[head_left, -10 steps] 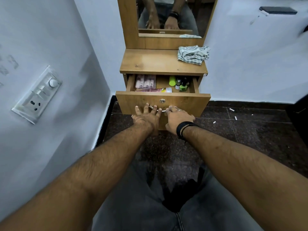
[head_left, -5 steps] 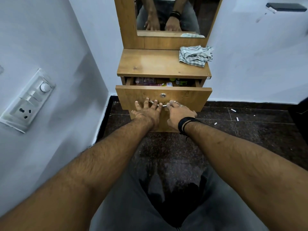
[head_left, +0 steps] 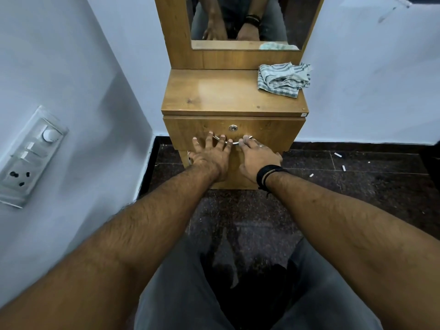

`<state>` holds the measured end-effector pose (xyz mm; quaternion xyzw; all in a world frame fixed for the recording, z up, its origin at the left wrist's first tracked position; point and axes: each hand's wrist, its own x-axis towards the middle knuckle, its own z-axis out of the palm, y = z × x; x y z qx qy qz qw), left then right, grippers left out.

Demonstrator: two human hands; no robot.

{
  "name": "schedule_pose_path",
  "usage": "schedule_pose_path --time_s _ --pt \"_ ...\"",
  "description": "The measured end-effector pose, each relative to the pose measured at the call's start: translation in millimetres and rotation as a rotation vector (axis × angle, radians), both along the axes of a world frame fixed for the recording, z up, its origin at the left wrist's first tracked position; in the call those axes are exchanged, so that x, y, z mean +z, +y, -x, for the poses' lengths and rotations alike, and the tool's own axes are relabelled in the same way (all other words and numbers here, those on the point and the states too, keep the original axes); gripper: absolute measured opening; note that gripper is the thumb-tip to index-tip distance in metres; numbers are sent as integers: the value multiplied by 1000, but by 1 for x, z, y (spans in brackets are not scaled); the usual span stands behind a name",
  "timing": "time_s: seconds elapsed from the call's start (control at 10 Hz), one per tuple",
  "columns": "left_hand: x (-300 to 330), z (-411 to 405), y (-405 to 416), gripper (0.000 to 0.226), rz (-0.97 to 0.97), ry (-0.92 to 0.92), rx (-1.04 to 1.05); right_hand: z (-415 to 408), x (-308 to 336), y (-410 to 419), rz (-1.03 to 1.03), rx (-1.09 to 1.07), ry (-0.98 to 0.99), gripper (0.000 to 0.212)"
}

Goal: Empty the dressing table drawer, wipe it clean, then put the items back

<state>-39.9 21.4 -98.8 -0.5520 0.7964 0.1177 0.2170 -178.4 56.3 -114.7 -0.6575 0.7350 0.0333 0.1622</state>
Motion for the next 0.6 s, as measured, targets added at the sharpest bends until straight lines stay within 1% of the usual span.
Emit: schedule_pose_path --time_s 0.1,0.2,0.3,0.4,0.5,0.6 --pt "4 2 -4 105 22 -28 -28 0 -3 -4 21 -4 2 76" --pt "2 2 -12 108 22 -24 -16 0 0 -8 17 -7 11 78" --pt "9 5 -18 107 -30 -13 -6 3 5 -13 -36 -3 7 81" --pt "21 3 -20 104 -53 -14 -82 10 12 -16 -125 28 -3 85" --pt "42 -3 -23 95 -11 46 -133 16 36 -15 -129 31 -29 83" --pt "80 -6 -27 82 19 88 -225 16 71 -8 -49 86 -49 77"
